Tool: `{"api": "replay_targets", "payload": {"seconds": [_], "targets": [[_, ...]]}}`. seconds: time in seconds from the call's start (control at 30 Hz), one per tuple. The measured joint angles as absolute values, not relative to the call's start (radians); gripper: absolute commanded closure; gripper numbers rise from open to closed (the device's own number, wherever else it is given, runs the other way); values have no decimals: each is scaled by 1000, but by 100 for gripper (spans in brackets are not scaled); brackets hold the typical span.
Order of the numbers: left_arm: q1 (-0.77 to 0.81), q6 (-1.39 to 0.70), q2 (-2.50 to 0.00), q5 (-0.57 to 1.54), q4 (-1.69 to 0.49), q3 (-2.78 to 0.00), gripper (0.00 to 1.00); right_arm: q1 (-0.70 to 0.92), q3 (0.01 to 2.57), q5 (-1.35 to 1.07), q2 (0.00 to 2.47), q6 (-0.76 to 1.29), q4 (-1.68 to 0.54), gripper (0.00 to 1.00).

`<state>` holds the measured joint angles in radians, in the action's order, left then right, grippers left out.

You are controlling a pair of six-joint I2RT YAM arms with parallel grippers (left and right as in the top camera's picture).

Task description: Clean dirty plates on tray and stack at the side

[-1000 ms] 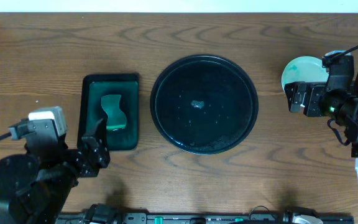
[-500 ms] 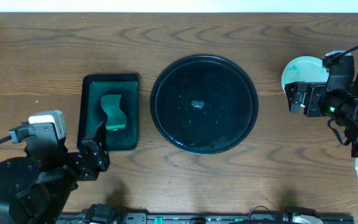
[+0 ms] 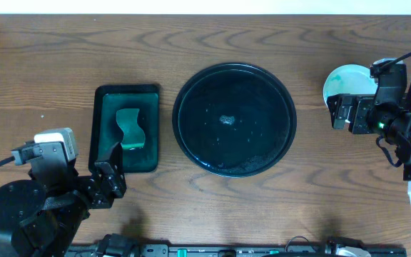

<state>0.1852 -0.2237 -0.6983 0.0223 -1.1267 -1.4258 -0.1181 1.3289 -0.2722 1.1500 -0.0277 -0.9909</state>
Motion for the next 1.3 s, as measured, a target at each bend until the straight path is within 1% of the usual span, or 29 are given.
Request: {"api": "replay_targets", "payload": {"seconds": [0.53,0.67,0.83,0.97,1.13,1.3], "targets": [[185,-222,-698,19,-1152,-1426,18,-118,1328,-272,1150,-28,-991,1],[185,-165,-698,6,-1106,-1425,17,-118,1328,-272,1150,-28,-991,1],[167,-2,-686,4,-909,-1386,18,-118,1328,-272,1150,-28,-991,1],[118,126,-622,40,-645,-1264,18,-118,1328,-272,1150,-28,-991,1],[52,190,-490,98,-298,-1052,17,-118,1329,-271,1150,-30,-991,1],[34,211,-366,130,-30,-811,18,-118,1329,-271,1150,-31,-991,1]]}}
